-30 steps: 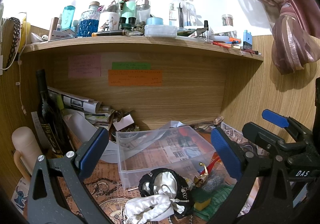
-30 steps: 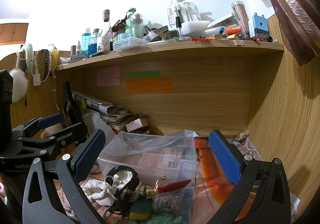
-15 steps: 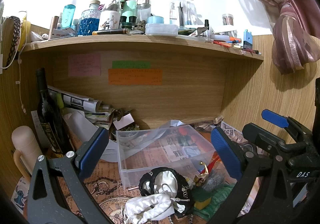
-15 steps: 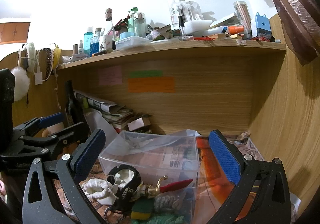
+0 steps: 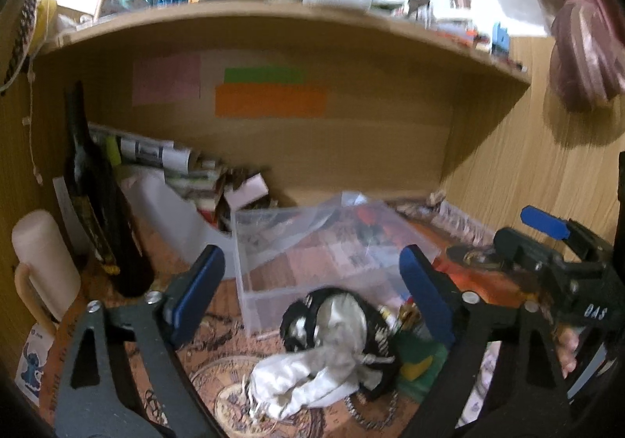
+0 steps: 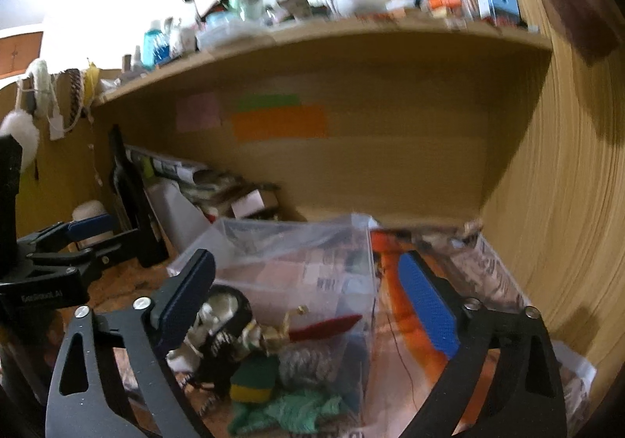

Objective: Organize soft objects
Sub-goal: 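Grasp the white drawstring pouch with the left tool while the right tool grasps the green glove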

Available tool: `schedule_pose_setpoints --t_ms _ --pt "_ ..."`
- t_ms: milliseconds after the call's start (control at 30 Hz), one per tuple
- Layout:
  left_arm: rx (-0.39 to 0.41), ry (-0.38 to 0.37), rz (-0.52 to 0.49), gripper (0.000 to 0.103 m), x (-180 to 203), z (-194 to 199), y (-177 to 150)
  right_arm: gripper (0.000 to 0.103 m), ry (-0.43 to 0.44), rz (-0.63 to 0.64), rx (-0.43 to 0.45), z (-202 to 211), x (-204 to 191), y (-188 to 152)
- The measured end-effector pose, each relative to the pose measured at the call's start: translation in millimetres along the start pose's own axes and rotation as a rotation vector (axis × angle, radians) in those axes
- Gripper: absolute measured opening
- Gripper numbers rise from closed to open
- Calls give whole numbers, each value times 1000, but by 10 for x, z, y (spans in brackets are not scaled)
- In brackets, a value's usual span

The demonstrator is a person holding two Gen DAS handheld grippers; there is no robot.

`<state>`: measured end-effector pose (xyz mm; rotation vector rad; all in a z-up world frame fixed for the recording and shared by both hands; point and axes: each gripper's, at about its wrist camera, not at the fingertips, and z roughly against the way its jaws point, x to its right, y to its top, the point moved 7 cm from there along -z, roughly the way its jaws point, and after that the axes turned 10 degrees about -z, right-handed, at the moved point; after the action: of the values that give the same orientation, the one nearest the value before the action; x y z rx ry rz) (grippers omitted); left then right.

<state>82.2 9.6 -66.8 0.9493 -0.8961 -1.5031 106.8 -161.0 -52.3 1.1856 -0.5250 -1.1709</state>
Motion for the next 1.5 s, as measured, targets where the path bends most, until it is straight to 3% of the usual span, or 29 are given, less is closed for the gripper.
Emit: schedule_pose_setpoints --t_ms 733,1000,1167,1300,1367,1500 --pt "-274 -71 15 90 -54 -433 -950 86 -41 -62 -310 -241 372 -892" --pt "-350 -83 42 90 -68 -641 -1199 65 -16 -108 -397 -331 441 -1111" --pt "-367 -127 77 69 -54 -703 -1232 42 29 -110 -446 -407 365 -1215" --pt "-357 -131 70 57 -27 -670 -1195 30 32 -109 -436 -390 364 -1215" --pt "-348 -143 76 44 -24 -634 -1174 23 33 -117 -425 -364 388 -1188" --pt "-329 -137 83 33 -63 -572 -1108 20 7 -118 -388 -316 430 -1095"
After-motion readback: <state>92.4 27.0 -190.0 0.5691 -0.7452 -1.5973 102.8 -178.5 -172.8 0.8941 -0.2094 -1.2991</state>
